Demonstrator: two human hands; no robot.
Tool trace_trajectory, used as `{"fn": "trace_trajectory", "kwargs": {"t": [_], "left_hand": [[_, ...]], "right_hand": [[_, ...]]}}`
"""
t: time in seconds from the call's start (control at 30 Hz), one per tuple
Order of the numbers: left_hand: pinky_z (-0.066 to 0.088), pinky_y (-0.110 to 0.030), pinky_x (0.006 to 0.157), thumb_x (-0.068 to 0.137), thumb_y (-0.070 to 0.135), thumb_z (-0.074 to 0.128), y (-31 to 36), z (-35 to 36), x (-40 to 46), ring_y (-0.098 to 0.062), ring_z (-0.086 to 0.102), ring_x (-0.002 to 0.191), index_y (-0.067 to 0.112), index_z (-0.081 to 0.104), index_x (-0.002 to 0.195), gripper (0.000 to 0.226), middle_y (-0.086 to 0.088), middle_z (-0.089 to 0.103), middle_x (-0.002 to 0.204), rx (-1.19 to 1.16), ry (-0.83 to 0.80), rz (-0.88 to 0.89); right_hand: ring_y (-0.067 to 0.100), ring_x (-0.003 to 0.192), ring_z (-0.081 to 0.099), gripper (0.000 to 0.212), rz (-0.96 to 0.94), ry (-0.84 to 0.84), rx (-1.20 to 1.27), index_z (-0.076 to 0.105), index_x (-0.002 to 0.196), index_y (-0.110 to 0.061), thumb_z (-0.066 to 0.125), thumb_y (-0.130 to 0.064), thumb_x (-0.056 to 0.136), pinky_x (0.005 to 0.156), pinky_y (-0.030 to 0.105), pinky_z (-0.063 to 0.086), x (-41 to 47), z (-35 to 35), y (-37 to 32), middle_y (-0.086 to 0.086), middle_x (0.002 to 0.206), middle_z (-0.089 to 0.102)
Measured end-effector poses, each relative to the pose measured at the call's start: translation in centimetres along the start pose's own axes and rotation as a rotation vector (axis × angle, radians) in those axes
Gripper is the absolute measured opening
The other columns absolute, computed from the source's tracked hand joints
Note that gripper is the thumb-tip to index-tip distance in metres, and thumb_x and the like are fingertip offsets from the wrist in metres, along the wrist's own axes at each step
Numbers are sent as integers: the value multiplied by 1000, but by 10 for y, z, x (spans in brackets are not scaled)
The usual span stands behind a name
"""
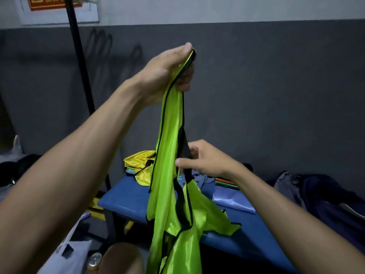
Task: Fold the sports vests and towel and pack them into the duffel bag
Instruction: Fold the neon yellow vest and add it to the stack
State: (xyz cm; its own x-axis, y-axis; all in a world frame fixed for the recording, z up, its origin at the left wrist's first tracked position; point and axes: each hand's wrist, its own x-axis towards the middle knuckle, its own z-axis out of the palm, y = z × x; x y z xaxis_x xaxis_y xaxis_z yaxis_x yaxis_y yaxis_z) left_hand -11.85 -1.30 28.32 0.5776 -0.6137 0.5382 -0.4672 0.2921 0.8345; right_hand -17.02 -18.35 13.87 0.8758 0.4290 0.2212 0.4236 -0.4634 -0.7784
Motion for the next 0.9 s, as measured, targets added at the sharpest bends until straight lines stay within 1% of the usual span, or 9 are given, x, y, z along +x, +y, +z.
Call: {"fn": "trace_trajectory", "kwargs": {"t": [0.07,0.17,0.23,0.33,0.47,0.6,0.7,0.8,0.9], "left_hand": [[20,-29,57,104,39,51,-2,0,-2,-18,16,64,22,42,79,32,-3,19,73,56,52,-47],[34,-29,54,80,12,69,-21,-4,-7,-15,32,55,22,42,69,31,2,36,62,336,190,-56],[41,-29,56,67,6,55,-34,-4,-10,-14,40,52,18,43,67,17,5,43,56,398,238,-97],[53,-40,67,60,6,46,-47,-7,-12,-19,42,57,16,43,72,15,-1,40,61,305,266,-182],[56,-55,87,74,15,46,-59,-19,-15,-30,66,79,9,46,86,13,-9,57,78,491,247,-181],[49,-47,84,98,9,45,-72,-34,-12,-40,61,95,5,41,99,6,-17,60,98,1142,148,-129],[47,-50,74,101,9,41,-80,-42,-13,-43,56,83,8,34,105,7,-23,57,92,1294,179,-161],[41,-37,71,102,10,46,-87,-44,-17,-28,53,81,16,42,107,8,-12,57,90,1070,268,-155],[44,-32,69,105,12,52,-87,-29,-22,-15,54,76,23,53,106,12,-2,54,83,512,287,-136]], "right_hand": [[15,54,58,20,-9,90,86,69,80,-16,65,-13,99,53,21,45,-3,-4,4,15,68,62],[21,54,48,19,-37,131,134,73,80,-14,69,-21,97,55,29,43,-6,-19,12,13,61,48],[23,60,53,29,18,0,92,71,98,1,74,-27,93,60,37,42,-8,-26,22,12,66,56],[16,69,62,11,115,-269,-56,74,95,-3,75,-14,92,67,34,48,-11,-28,42,5,75,68],[-4,66,56,14,312,-412,-301,75,76,-27,77,-24,90,68,21,42,-20,-22,79,-18,68,66],[13,77,62,22,485,-549,-515,70,81,-16,83,-34,82,72,32,47,-33,-18,110,-2,84,68],[18,72,51,39,536,-518,-777,58,78,-11,78,-44,84,63,34,37,-37,-22,124,1,76,54],[25,74,54,37,465,-287,-900,49,70,-16,70,-39,90,63,36,41,-33,-38,123,4,73,56],[24,90,67,5,272,-8,-845,72,84,-22,68,-25,87,79,38,53,-23,-57,100,-1,92,74]]}}
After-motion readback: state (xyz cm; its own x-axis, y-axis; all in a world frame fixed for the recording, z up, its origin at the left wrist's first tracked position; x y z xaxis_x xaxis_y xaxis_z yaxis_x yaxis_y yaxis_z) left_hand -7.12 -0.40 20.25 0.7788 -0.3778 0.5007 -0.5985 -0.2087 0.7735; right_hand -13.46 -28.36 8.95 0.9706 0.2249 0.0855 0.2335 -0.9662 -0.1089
